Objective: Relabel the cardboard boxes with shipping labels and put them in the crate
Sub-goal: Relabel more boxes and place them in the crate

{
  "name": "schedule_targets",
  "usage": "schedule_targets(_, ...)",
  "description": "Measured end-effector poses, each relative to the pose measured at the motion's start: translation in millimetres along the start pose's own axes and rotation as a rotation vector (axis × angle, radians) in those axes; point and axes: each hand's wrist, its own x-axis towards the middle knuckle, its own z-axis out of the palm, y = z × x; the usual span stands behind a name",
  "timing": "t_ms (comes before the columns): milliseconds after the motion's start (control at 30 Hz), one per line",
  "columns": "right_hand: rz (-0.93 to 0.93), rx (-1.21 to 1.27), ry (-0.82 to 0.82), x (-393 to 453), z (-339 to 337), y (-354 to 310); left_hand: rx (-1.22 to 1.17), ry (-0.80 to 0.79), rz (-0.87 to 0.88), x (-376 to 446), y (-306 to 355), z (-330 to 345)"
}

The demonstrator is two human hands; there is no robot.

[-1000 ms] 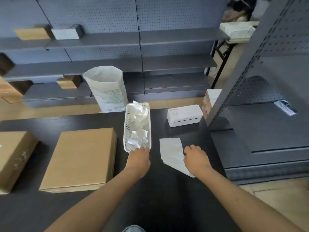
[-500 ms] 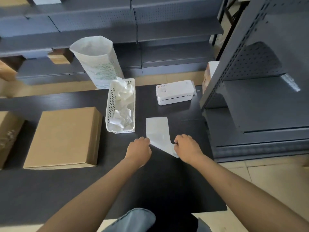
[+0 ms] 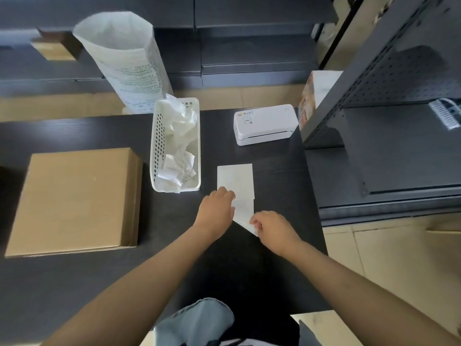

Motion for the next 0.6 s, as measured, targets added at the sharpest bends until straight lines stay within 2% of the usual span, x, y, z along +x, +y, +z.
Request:
schedule_targets(100,-0.005,0.043,-0.099,-10.4,3.8,3.6,0.034,0.069,0.017,8.5,-2.7,2.0)
schedule_targets(200,0.0,0.14,-0.114,-15.3,3.2,6.0,0.142,-0.067,0.106,19.0,-8.0,3.4)
schedule_targets(333,0.069,0.219,0.048,-10.9,-1.6,5.2,0.29,-0.194,0.214,20.6,-10.8,13.5)
schedule_targets(467,0.173,0.346,0.296,-5.0,-6.1,8.0,0.303,-0.111,0.257,13.3,-14.3,21.9)
schedule_targets(600,0.25,0.461,0.516,2.2,-11.4,11.6,0.184,-0.063,0.293,5.6,-15.5,16.9)
